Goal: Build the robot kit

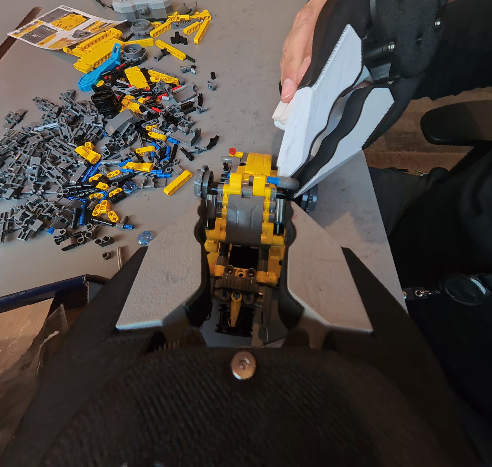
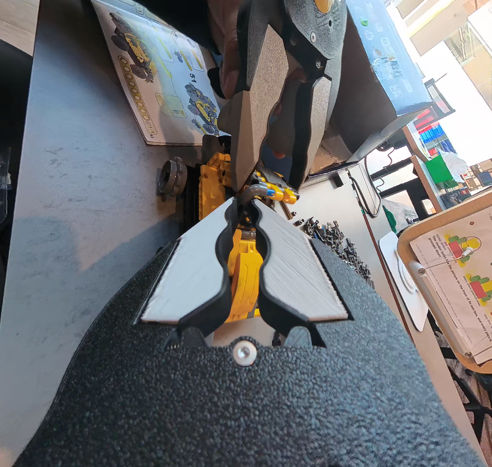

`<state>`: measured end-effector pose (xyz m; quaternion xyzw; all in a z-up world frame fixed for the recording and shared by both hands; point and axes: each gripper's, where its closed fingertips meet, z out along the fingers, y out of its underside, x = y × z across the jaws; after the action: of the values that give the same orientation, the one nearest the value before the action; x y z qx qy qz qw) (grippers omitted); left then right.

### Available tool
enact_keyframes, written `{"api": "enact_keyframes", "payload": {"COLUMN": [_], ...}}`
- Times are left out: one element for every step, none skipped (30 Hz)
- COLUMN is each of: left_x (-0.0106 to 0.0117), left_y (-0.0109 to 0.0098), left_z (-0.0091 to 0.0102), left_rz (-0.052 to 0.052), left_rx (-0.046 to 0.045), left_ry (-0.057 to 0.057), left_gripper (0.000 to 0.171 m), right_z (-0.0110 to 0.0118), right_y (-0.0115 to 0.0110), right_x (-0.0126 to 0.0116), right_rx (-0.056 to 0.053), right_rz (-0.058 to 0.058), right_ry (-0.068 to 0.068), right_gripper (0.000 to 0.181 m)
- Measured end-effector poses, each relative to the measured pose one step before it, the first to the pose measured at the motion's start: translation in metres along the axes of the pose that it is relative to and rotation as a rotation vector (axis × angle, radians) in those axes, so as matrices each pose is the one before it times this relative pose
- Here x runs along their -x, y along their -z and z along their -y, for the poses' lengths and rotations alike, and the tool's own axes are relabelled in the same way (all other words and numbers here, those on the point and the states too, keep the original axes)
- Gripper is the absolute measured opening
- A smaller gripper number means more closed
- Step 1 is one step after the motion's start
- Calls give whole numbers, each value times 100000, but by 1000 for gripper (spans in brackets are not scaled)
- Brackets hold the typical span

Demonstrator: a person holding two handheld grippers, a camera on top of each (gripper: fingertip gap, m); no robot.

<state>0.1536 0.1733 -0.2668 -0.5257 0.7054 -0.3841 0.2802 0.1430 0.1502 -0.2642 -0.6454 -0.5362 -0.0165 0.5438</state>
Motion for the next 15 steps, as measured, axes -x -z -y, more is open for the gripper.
{"api": "enact_keyframes", "payload": {"left_x": [-25,-40,-27,8,3,20,-10,-7,8,-4,-33,-48,-77,-72,-59], "left_y": [40,31,32,20,21,7,-4,0,17,6,-2,13,17,21,13], "left_z": [5,-5,18,2,13,16,16,1,11,7,-2,-9,-6,-9,3], "left_rz": [2,-107,-81,-17,-116,97,212,58,-22,-103,-179,-504,-766,-857,-680], "left_rx": [-709,-664,-652,-520,-385,-328,-386,-374,-336,-343,-324,-218,-160,-145,-219], "left_ry": [409,1,-231,-68,198,-116,-495,-436,-100,90,-370,-676,-603,-732,-703], "left_gripper": [56,56,55,55,55,55,55,55,55,55,55,55,55,55,55], "right_z": [19,5,-14,1,-4,-3,-14,2,-3,-5,5,30,52,73,61], "right_y": [7,-20,-27,-35,-15,2,4,1,-14,7,1,11,-2,-5,-9], "right_x": [16,0,-16,4,17,3,-5,18,7,2,12,19,57,93,93], "right_rx": [106,173,103,-144,-313,-291,-185,-64,1,-23,-21,-166,-465,-833,-847], "right_rz": [85,-16,-5,269,451,312,173,92,65,126,363,570,1071,1520,1774], "right_ry": [478,352,-106,-547,-756,-650,-324,-127,-169,-84,-115,-511,-1110,-1904,-2414], "right_gripper": [7,7,7,7,7,7,7,7,7,7,7,7,7,7,7]}}
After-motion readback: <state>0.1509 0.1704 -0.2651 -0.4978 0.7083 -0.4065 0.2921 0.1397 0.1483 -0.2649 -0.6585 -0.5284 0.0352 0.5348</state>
